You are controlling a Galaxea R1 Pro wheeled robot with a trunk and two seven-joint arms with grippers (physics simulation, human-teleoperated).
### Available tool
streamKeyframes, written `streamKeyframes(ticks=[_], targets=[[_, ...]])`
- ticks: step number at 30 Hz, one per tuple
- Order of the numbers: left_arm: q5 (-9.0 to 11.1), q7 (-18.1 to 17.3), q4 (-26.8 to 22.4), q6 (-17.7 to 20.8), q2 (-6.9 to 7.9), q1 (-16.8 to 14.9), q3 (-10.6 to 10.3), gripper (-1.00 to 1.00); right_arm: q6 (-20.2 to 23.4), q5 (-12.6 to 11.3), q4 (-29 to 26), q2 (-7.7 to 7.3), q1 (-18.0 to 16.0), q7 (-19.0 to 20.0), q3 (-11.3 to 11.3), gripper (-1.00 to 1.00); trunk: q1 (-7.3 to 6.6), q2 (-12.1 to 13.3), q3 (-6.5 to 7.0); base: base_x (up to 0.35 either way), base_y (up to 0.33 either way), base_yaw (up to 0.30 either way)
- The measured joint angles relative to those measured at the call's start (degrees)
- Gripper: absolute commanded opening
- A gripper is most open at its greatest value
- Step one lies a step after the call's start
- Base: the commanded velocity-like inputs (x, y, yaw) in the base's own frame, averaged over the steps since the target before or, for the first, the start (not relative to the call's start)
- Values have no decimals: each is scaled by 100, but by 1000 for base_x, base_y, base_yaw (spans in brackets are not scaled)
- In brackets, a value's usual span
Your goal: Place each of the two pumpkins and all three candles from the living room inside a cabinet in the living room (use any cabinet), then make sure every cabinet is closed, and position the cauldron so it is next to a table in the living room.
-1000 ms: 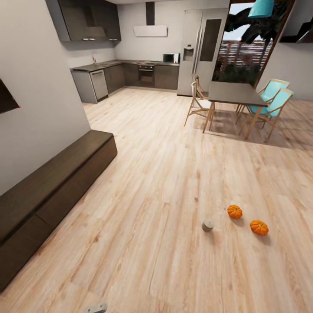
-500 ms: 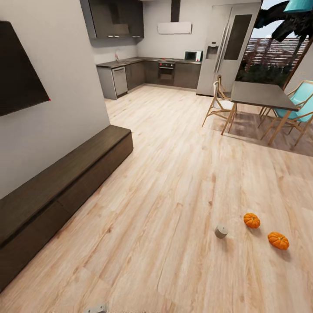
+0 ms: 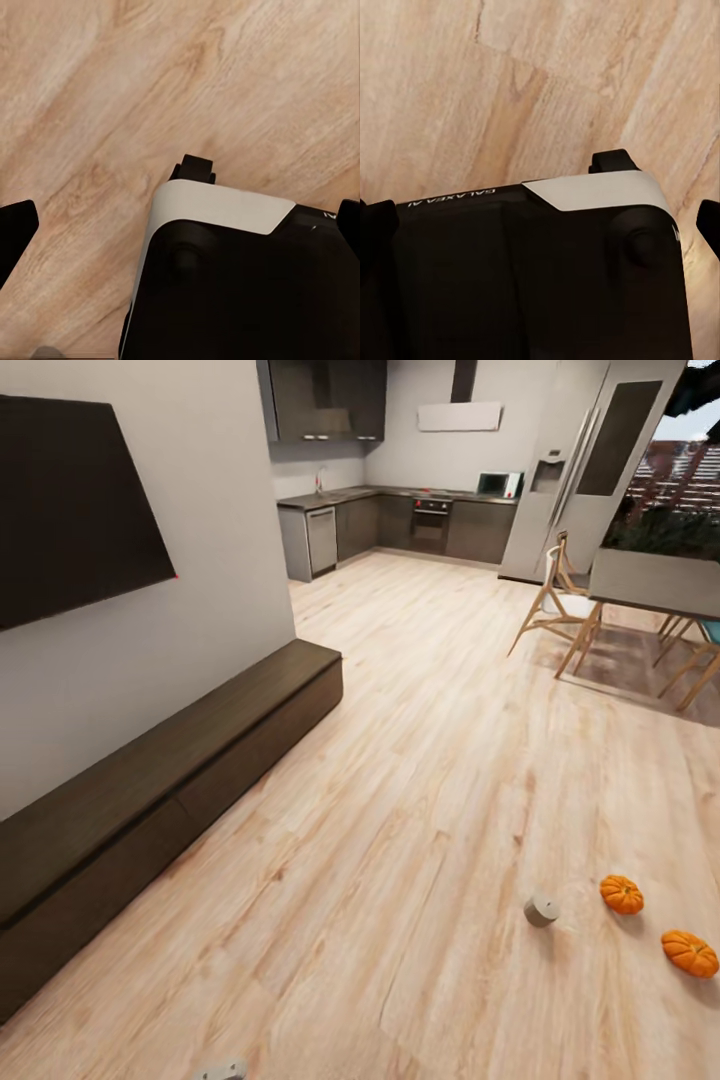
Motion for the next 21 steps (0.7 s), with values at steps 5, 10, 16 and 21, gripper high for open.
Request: streamKeyframes(ticks=[5, 10, 16, 21], targets=[[-2, 0, 0, 0, 0, 0, 0, 100, -4, -3, 0, 0, 0, 0, 0, 100, 0, 0, -22, 0, 0, 267], [-2, 0, 0, 0, 0, 0, 0, 100, -5, 0, 0, 0, 0, 0, 0, 100, 0, 0, -44, 0, 0, 267], [-2, 0, 0, 0, 0, 0, 0, 100, -6, 0, 0, 0, 0, -1, 1, 100, 0, 0, -71, 0, 0, 267], [-1, 0, 0, 0, 0, 0, 0, 100, -5, -7, 0, -3, 0, -11, 3, 100, 0, 0, -93, 0, 0, 260]])
